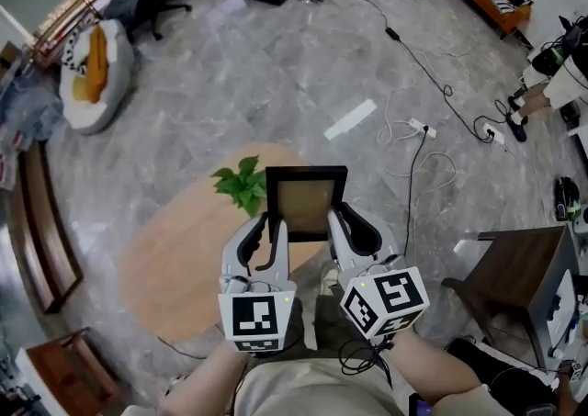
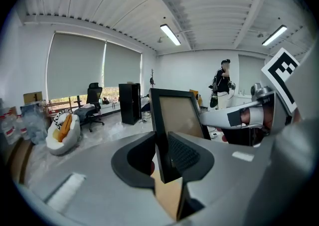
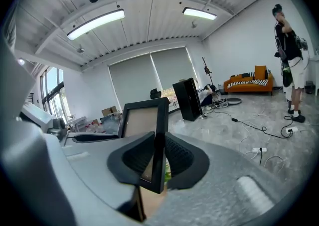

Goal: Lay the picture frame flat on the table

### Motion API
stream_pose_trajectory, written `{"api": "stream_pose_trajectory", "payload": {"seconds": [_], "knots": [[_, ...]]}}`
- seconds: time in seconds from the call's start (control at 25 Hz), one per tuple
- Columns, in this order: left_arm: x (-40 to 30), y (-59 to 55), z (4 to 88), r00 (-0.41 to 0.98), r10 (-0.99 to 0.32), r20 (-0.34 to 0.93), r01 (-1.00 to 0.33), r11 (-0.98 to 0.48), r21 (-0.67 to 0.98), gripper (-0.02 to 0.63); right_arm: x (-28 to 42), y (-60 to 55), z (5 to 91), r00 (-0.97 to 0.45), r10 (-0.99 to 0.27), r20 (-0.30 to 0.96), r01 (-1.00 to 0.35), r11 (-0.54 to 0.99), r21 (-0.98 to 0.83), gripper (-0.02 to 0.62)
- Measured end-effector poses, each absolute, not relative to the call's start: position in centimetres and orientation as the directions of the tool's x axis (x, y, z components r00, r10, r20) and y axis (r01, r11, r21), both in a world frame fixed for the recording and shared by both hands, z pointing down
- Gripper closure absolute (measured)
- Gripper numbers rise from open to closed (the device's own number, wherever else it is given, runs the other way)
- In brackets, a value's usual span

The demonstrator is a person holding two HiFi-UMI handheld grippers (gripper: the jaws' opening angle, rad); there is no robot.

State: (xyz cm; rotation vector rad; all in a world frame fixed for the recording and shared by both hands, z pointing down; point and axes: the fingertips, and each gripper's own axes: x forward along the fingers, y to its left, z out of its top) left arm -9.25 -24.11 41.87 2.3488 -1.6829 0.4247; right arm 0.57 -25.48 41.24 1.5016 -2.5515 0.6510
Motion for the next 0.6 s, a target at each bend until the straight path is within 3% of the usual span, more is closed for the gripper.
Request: {"api": "stream_pose_trajectory", "payload": {"seconds": [0.6], "knots": [[-7.6,-26.0,55.8,0.274,-0.795,0.541,-0.958,-0.277,0.078,0.509,2.2,-27.4,55.6,-0.493,-0.709,0.504,-0.864,0.333,-0.377,0.531]]}}
